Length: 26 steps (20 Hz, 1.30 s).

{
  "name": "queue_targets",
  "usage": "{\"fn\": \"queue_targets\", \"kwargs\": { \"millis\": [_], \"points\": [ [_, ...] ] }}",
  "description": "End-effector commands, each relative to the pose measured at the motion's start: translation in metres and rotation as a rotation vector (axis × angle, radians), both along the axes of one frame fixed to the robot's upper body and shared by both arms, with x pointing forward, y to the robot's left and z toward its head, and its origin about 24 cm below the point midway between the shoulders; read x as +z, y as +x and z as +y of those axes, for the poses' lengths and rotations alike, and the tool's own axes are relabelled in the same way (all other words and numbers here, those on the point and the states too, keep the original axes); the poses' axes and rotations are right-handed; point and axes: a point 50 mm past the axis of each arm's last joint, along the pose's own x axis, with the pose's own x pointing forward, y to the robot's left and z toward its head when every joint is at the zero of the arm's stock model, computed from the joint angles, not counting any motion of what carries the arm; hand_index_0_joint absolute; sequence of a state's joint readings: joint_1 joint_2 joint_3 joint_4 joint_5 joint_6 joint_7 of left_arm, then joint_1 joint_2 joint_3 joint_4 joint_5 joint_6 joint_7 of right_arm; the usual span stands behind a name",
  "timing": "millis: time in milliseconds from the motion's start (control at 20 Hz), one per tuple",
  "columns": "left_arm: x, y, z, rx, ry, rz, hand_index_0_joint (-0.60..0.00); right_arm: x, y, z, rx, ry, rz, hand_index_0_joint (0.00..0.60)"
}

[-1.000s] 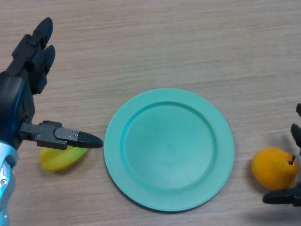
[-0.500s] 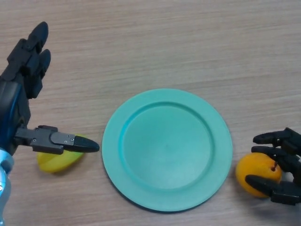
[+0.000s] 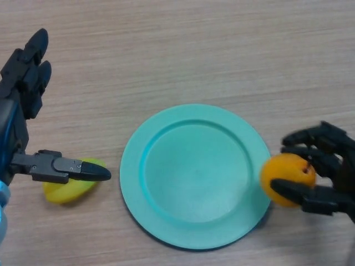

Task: Pick up the yellow pear and place it on the plate

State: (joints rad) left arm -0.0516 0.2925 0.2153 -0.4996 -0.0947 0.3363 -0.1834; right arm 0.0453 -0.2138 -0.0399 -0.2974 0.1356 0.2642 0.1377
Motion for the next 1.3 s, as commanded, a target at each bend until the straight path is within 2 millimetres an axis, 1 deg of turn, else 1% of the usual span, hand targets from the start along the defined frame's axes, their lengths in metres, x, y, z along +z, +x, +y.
{"fn": "queue_targets", "kwargs": {
  "millis": [50, 150, 200, 250, 400, 450, 600, 750, 800, 850, 900, 950, 1000, 1050, 1100, 1200, 1250, 1300],
  "points": [
    [0.035, -0.008, 0.008, 0.010, 0.044, -0.206, 0.000, 0.034, 0.008, 0.018, 0.053, 0.022, -0.191, 0.600],
    [0.033, -0.008, 0.006, 0.000, 0.029, -0.203, 0.000, 0.037, 0.014, 0.033, 0.091, 0.046, -0.212, 0.600],
    [0.033, -0.008, 0.005, -0.003, 0.023, -0.202, 0.000, 0.036, 0.016, 0.037, 0.099, 0.046, -0.215, 0.600],
    [0.033, -0.008, 0.005, -0.009, 0.008, -0.200, 0.000, 0.032, 0.020, 0.046, 0.111, 0.044, -0.221, 0.600],
    [0.034, -0.010, 0.005, -0.015, 0.015, -0.205, 0.000, 0.023, 0.025, 0.063, 0.118, 0.074, -0.213, 0.600],
    [0.034, -0.010, 0.005, -0.016, 0.012, -0.205, 0.000, 0.017, 0.027, 0.070, 0.106, 0.083, -0.199, 0.600],
    [0.035, -0.012, 0.007, -0.020, 0.003, -0.200, 0.000, 0.006, 0.027, 0.080, 0.082, 0.078, -0.180, 0.600],
    [0.037, -0.015, 0.009, -0.020, -0.005, -0.196, 0.000, 0.000, 0.023, 0.087, 0.090, 0.096, -0.095, 0.600],
    [0.037, -0.015, 0.009, -0.020, -0.007, -0.197, 0.000, 0.000, 0.023, 0.087, 0.095, 0.096, -0.090, 0.551],
    [0.037, -0.015, 0.009, -0.019, -0.008, -0.198, 0.000, 0.002, 0.022, 0.089, 0.108, 0.095, -0.092, 0.400],
    [0.037, -0.015, 0.009, -0.018, -0.009, -0.199, 0.000, 0.004, 0.021, 0.091, 0.122, 0.095, -0.097, 0.301],
    [0.037, -0.016, 0.009, -0.016, -0.010, -0.203, 0.000, 0.011, 0.018, 0.095, 0.154, 0.090, -0.123, 0.152],
    [0.038, -0.016, 0.009, -0.014, -0.011, -0.205, 0.000, 0.020, 0.016, 0.098, 0.179, 0.077, -0.162, 0.051],
    [0.038, -0.016, 0.008, -0.011, -0.010, -0.210, 0.000, 0.032, 0.013, 0.099, 0.188, 0.060, -0.218, 0.000],
    [0.038, -0.016, 0.008, -0.010, -0.010, -0.213, 0.000, 0.037, 0.012, 0.098, 0.185, 0.053, -0.242, 0.000],
    [0.037, -0.016, 0.009, -0.010, -0.013, -0.213, 0.000, 0.053, 0.010, 0.094, 0.163, 0.041, -0.319, 0.000],
    [0.038, -0.016, 0.010, -0.009, -0.017, -0.212, 0.000, 0.064, 0.007, 0.088, 0.149, 0.030, -0.358, 0.000],
    [0.038, -0.016, 0.010, -0.008, -0.016, -0.214, 0.000, 0.068, 0.006, 0.084, 0.143, 0.023, -0.375, 0.000]
  ]
}}
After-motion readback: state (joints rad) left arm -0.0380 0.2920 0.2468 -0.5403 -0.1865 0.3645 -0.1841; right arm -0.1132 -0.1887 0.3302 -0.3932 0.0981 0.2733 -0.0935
